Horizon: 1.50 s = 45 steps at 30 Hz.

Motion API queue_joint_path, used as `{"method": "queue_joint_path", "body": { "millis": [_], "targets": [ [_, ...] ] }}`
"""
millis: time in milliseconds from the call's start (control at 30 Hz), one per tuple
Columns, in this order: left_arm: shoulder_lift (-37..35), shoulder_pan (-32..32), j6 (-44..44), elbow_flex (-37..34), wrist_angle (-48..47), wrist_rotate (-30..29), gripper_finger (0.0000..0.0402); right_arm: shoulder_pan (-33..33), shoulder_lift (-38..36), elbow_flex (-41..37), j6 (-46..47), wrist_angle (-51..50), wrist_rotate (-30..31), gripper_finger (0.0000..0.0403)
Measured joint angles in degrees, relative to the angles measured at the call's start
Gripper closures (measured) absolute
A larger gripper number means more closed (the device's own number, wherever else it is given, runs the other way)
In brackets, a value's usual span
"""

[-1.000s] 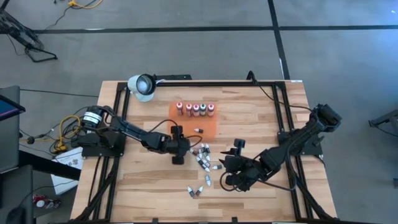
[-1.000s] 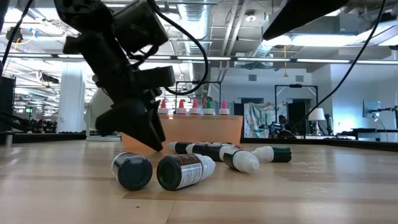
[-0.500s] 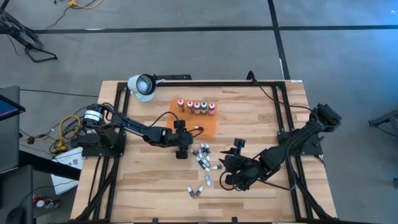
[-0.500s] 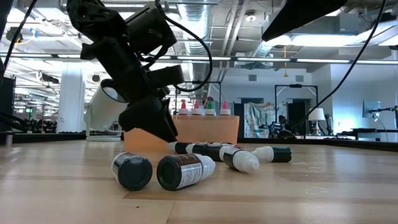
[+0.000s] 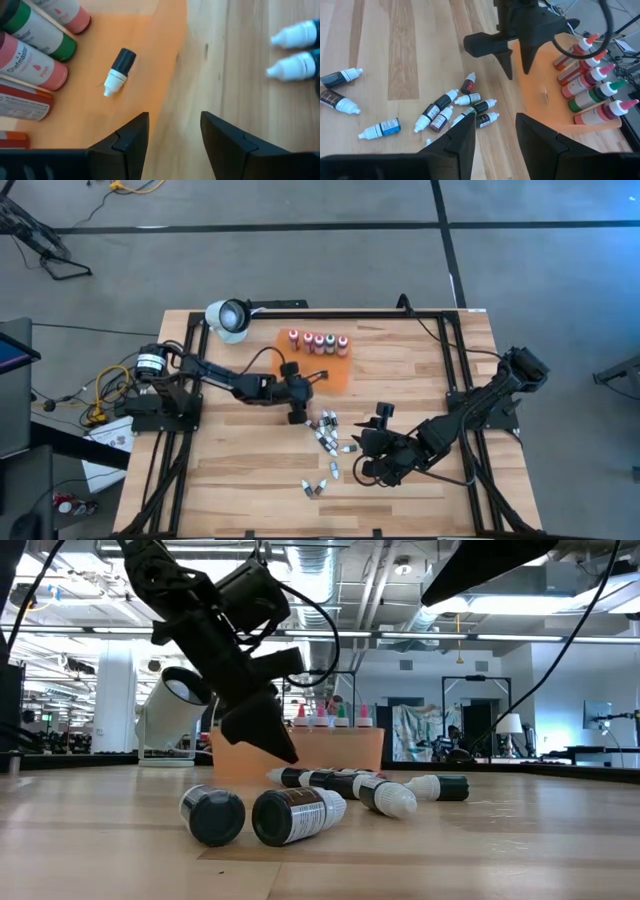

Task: Pick & Place food coloring
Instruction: Adjust the orange bin

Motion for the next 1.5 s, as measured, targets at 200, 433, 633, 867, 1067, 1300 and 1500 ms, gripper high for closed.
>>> {"method": "queue_joint_path", "body": {
  "millis": [200, 433, 633, 867, 1067, 1300, 1500],
  "targets": [
    [0.0, 2.2, 0.1, 0.0, 3.4, 2.7, 0.0229, 0.0, 0.0, 0.0, 0.0, 0.0, 0.0, 0.0270],
    [0.0, 4.3, 0.2, 0.0, 4.7, 3.9, 0.0229, 0.0, 0.0, 0.0, 0.0, 0.0, 0.0, 0.0269],
    [0.0, 4.7, 0.2, 0.0, 5.1, 4.4, 0.0229, 0.0, 0.0, 0.0, 0.0, 0.0, 0.0, 0.0269],
    [0.0, 5.5, 0.2, 0.0, 8.2, 6.2, 0.0229, -0.6, 0.0, 0.0, 0.0, 0.0, 0.0, 0.0270],
    [0.0, 6.1, 0.2, 0.0, 9.6, 6.3, 0.0229, -0.7, 0.0, 0.0, 0.0, 0.0, -0.1, 0.0269],
    [0.0, 7.0, -0.2, 0.0, 12.4, 6.3, 0.0229, -0.7, 0.0, 0.0, 0.0, 0.0, -0.1, 0.0269],
    [0.0, 7.6, -0.6, 0.0, 12.4, 9.1, 0.0229, -0.7, 0.0, 0.0, 0.0, 0.0, -0.1, 0.0270]
  ]
}}
